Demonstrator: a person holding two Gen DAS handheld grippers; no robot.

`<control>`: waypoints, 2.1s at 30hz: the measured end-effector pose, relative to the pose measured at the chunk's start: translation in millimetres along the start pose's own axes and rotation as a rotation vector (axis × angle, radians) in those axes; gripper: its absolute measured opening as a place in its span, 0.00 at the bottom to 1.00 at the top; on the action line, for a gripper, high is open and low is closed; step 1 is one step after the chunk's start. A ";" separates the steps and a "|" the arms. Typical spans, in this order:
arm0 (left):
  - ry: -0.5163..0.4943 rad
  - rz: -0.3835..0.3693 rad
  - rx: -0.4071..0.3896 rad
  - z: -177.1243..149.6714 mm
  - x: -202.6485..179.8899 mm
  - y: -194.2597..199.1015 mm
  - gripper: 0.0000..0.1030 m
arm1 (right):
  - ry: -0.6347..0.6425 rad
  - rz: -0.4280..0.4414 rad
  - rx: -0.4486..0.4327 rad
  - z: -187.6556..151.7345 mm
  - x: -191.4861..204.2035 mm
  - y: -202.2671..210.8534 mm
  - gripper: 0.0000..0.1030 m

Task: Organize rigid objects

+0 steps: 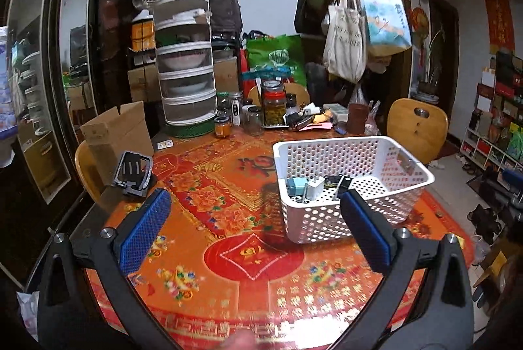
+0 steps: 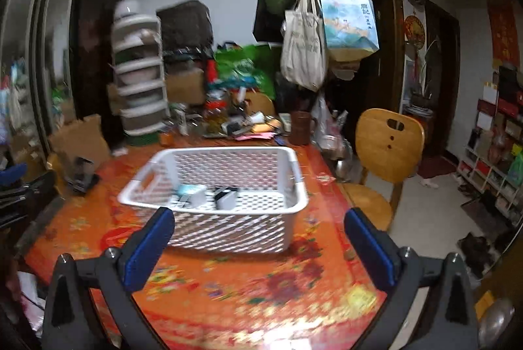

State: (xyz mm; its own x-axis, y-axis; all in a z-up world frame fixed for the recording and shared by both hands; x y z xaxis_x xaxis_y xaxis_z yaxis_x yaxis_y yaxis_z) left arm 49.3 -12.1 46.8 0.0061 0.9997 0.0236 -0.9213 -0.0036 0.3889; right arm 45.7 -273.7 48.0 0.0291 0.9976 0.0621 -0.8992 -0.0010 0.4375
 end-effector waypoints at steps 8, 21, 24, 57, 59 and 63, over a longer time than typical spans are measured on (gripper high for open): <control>-0.036 -0.037 -0.017 -6.4 -31.0 41.6 0.99 | 0.051 0.034 0.054 -15.9 35.5 17.5 1.00; -0.014 -0.055 0.020 -9.0 -37.0 32.7 0.99 | 0.036 0.013 0.073 -17.9 29.8 13.9 1.00; -0.010 -0.051 0.028 -8.8 -36.1 30.5 0.99 | 0.032 0.013 0.071 -17.4 29.0 15.3 1.00; -0.008 -0.060 0.046 -12.3 -37.7 24.8 0.99 | 0.056 0.033 0.080 -19.1 39.8 13.7 1.00; -0.007 -0.063 0.051 -14.2 -37.4 22.7 0.99 | 0.059 0.032 0.082 -19.5 40.3 12.9 1.00; -0.008 -0.066 0.052 -14.8 -36.5 23.7 0.99 | 0.060 0.030 0.081 -19.5 40.2 12.9 1.00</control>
State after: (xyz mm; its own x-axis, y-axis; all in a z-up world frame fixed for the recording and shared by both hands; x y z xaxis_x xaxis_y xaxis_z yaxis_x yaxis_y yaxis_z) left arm 21.5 -48.3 41.5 0.0696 0.9976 0.0032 -0.8972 0.0612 0.4373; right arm 26.8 -232.2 38.6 -0.0260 0.9994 0.0239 -0.8609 -0.0345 0.5076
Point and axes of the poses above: each gripper's, at about its wrist camera, not at the fingertips, and y roughly against the way its jaws point, x to its left, z to its top, the point moved 8 cm from there along -y, roughly the way its jaws point, and after that the axes turned 2 degrees about -z, right-handed, at the moved point
